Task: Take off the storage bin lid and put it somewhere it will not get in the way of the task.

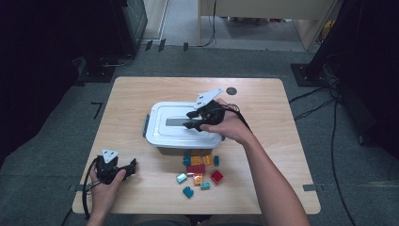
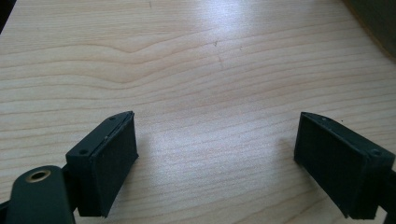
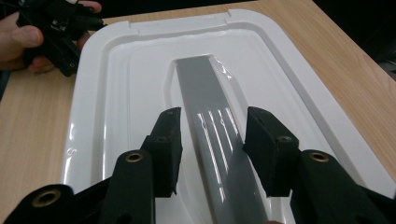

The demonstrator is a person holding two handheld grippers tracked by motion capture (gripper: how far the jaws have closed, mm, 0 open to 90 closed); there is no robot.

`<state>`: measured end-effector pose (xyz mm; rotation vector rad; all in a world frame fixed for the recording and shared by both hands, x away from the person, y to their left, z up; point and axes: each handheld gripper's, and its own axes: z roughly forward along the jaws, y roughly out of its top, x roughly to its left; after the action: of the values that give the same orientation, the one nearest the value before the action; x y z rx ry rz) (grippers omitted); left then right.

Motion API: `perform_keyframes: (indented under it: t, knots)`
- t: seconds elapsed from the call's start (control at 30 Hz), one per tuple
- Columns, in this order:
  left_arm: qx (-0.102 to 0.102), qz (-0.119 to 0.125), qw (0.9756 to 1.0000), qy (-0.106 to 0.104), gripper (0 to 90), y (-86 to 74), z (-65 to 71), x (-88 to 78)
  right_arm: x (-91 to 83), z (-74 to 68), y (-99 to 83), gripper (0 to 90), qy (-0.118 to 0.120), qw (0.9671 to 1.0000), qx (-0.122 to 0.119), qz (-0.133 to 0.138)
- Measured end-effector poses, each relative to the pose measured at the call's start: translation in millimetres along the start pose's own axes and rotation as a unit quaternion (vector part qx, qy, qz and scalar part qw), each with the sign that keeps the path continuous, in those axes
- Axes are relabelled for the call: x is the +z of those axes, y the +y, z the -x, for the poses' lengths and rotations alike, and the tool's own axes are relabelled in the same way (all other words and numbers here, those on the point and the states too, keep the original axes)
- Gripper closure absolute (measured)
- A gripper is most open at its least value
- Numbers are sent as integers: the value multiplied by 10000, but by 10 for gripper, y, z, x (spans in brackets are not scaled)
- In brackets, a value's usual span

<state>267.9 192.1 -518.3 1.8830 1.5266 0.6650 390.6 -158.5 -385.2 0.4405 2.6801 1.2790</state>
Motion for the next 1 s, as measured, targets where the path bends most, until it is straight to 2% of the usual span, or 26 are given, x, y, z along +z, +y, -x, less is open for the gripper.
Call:
perform_keyframes:
  t: [0.13, 0.23, 0.33, 0.4, 0.57, 0.63, 0.83, 0.93, 1.0]
  knots:
    - [4, 2, 10000, -4, 130, 0, 1, 0, 111, -25, 43, 548, -85, 9998, -133, -106]
    - [3, 2, 10000, -3, 130, 0, 1, 0, 141, 18, 44, 554, 74, 10000, -11, -55]
    - [3, 3, 10000, -4, 130, -1, 1, 0, 144, 41, 37, 597, 201, 9998, -31, -19]
    - [4, 2, 10000, -4, 130, 0, 1, 0, 141, 46, 43, 655, 166, 9998, -121, -27]
    - [-1, 1, 10000, -2, 131, 0, 2, 0, 122, 41, 86, 678, 213, 9984, -503, -154]
    - [-5, 3, 10000, 3, 131, 0, 4, 0, 102, 40, 103, 681, 281, 9979, -557, -180]
    - [-11, 8, 10000, 3, 131, 0, 5, 1, -23, 56, 142, 682, 375, 9980, -495, 95]
    - [-1, 8, 10000, 7, 132, 0, 4, 1, -93, 59, 168, 682, 311, 9984, -434, 189]
    - [0, 9, 10000, 7, 132, 0, 3, 1, -141, 72, 173, 682, 195, 9992, -304, 196]
